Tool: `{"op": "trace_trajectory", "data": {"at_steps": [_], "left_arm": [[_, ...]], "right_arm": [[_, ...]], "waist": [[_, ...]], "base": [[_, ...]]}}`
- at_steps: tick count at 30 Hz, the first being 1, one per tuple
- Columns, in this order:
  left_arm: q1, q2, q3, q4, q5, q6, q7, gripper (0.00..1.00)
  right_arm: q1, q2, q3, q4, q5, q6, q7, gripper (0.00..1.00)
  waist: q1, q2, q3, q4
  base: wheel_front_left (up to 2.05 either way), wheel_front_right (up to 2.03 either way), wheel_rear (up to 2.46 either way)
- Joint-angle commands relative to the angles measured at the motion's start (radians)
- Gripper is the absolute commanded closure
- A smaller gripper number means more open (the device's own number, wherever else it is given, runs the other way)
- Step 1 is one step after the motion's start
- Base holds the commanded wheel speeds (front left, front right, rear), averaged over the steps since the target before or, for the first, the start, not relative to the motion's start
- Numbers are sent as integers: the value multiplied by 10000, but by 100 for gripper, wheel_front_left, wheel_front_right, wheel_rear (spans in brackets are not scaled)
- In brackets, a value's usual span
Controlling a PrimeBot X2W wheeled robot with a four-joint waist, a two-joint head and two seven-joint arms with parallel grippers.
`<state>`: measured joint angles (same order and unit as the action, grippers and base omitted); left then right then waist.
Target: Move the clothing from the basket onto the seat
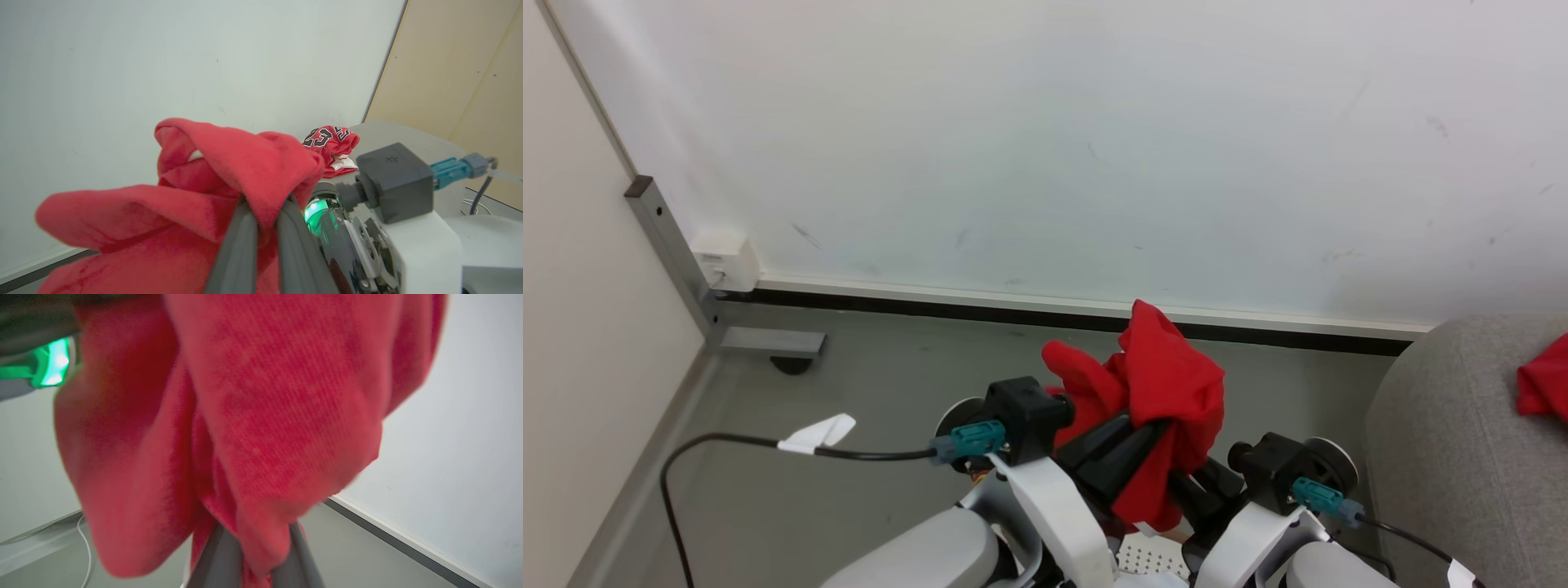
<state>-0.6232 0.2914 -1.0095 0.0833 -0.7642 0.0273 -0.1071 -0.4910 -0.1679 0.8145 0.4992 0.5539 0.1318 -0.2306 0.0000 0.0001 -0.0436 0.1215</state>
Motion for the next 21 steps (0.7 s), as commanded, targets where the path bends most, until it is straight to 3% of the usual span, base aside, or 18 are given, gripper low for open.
{"op": "trace_trajectory", "data": {"at_steps": [1,19,20,21], "left_arm": [[121,54,51,23,-3,30,-56,100],[63,347,339,191,-142,289,-199,100],[21,335,392,155,-166,313,-255,86],[2,321,415,125,-197,320,-262,28]], "right_arm": [[-136,-47,30,62,83,-22,-103,100],[21,-71,-296,-114,755,-22,-344,100],[29,-89,-356,-147,803,-22,-346,100],[28,-105,-410,-193,862,-22,-348,100]], "waist": [[0,-1,2,-12],[0,-1,82,-679],[0,-1,96,-723],[0,-1,113,-779]], "base": [[0,0,0],[0,0,0],[0,0,0],[0,0,0]]}}
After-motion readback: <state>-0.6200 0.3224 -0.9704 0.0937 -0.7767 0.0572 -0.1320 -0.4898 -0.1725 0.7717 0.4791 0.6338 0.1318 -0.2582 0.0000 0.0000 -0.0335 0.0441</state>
